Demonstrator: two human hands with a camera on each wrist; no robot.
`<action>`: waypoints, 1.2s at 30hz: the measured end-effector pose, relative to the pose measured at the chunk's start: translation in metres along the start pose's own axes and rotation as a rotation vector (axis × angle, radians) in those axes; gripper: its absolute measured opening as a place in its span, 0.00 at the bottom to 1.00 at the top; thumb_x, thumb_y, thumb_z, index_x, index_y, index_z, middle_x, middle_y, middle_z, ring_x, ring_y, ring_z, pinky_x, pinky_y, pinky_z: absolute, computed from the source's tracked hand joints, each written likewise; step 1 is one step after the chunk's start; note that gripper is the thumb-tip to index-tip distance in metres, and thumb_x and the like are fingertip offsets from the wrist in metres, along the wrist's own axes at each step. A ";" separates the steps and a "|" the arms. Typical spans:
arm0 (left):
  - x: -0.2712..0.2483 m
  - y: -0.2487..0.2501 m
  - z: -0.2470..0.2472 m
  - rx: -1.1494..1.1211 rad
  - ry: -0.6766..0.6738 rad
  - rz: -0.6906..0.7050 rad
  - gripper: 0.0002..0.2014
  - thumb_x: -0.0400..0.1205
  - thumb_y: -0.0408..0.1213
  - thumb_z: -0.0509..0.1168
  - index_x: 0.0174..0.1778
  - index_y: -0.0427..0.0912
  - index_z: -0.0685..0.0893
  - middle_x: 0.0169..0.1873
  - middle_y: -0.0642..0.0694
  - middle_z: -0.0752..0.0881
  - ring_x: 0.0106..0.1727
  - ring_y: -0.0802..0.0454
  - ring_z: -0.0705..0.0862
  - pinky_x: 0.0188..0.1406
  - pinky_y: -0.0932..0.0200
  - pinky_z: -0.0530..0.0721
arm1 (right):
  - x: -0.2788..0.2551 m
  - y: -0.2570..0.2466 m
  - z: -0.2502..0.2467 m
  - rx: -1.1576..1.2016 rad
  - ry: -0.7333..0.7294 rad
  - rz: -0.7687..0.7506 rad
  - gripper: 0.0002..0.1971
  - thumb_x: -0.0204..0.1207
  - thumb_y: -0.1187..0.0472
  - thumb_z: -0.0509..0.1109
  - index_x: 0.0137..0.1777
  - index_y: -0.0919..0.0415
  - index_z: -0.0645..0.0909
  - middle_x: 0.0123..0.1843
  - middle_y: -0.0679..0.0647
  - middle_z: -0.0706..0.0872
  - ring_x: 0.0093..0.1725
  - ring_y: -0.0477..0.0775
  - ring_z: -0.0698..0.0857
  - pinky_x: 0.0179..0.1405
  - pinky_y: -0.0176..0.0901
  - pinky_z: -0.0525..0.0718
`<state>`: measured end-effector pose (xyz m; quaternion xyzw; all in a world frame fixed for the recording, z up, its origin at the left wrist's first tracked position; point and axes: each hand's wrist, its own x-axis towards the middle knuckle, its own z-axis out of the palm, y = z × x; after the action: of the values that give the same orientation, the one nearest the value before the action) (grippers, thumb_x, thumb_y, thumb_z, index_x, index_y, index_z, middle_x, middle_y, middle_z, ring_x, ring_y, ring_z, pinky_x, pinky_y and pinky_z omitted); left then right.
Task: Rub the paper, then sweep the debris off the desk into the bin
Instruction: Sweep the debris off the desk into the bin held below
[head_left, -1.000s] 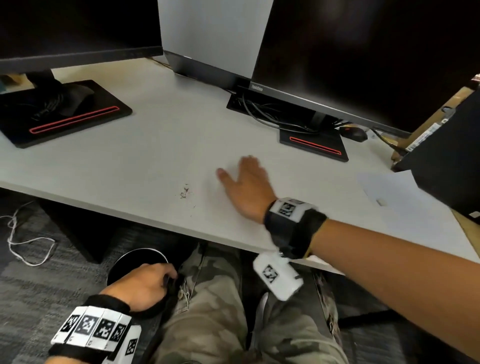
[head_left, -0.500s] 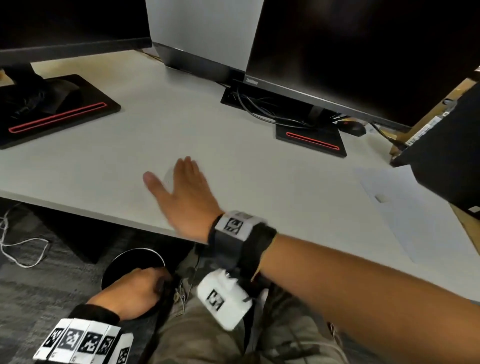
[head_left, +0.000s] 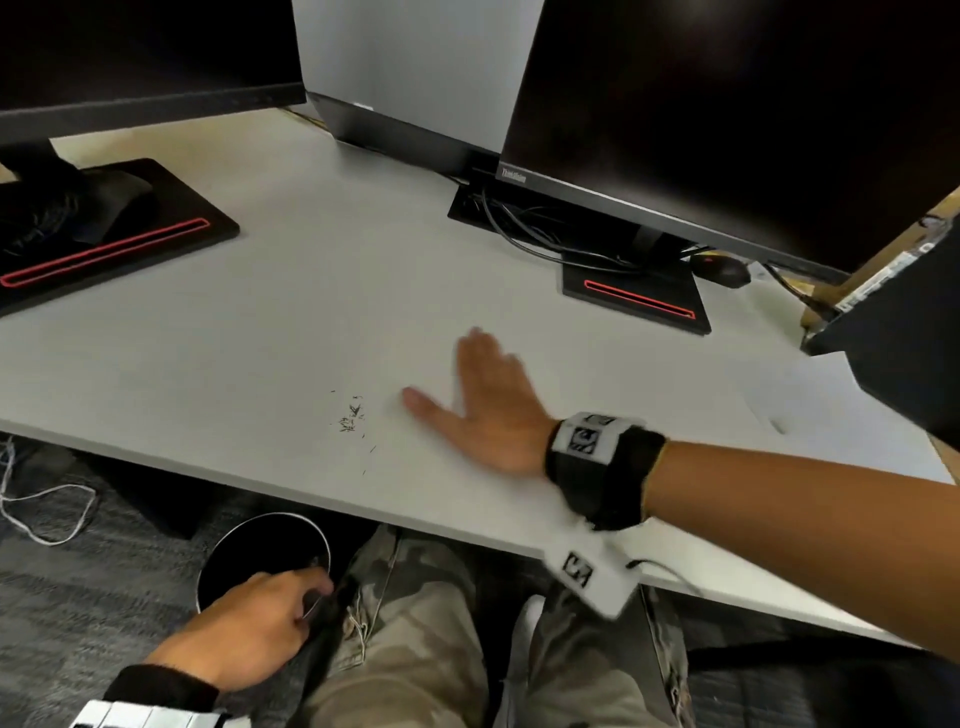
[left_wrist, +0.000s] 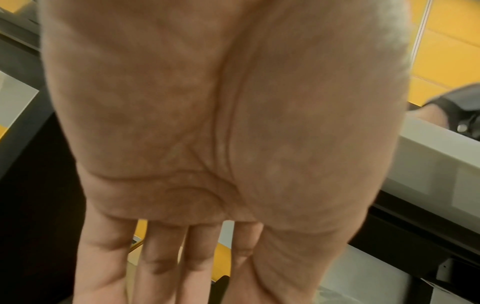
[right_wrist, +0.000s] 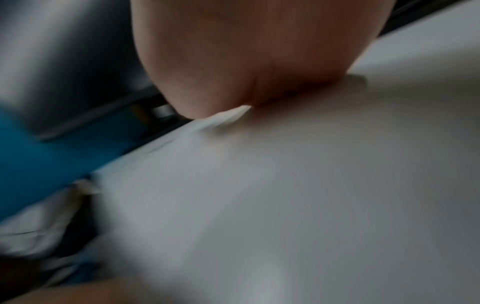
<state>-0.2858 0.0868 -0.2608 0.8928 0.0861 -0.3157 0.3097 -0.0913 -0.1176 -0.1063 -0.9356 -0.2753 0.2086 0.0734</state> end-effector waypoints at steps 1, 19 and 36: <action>0.001 0.002 0.000 0.001 0.003 0.001 0.24 0.86 0.33 0.64 0.75 0.64 0.80 0.49 0.56 0.87 0.50 0.61 0.87 0.43 0.70 0.80 | -0.006 -0.021 0.006 0.000 -0.044 -0.086 0.58 0.80 0.17 0.40 0.93 0.62 0.30 0.94 0.57 0.27 0.92 0.53 0.27 0.92 0.57 0.31; -0.003 0.008 -0.004 0.010 0.015 0.032 0.22 0.84 0.36 0.62 0.70 0.67 0.81 0.50 0.56 0.85 0.55 0.56 0.84 0.56 0.62 0.83 | 0.019 -0.006 -0.010 -0.141 -0.141 -0.224 0.59 0.78 0.15 0.42 0.92 0.59 0.26 0.92 0.54 0.22 0.90 0.50 0.22 0.91 0.57 0.29; -0.003 0.005 -0.007 0.022 0.066 -0.012 0.21 0.81 0.36 0.62 0.65 0.63 0.84 0.48 0.58 0.85 0.61 0.51 0.88 0.60 0.62 0.85 | 0.028 -0.022 -0.013 -0.174 -0.175 -0.197 0.61 0.76 0.14 0.42 0.92 0.59 0.25 0.92 0.53 0.21 0.89 0.50 0.22 0.91 0.60 0.29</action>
<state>-0.2831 0.0875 -0.2517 0.9055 0.0979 -0.2889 0.2951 -0.0753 -0.0847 -0.0991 -0.8852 -0.3880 0.2565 -0.0119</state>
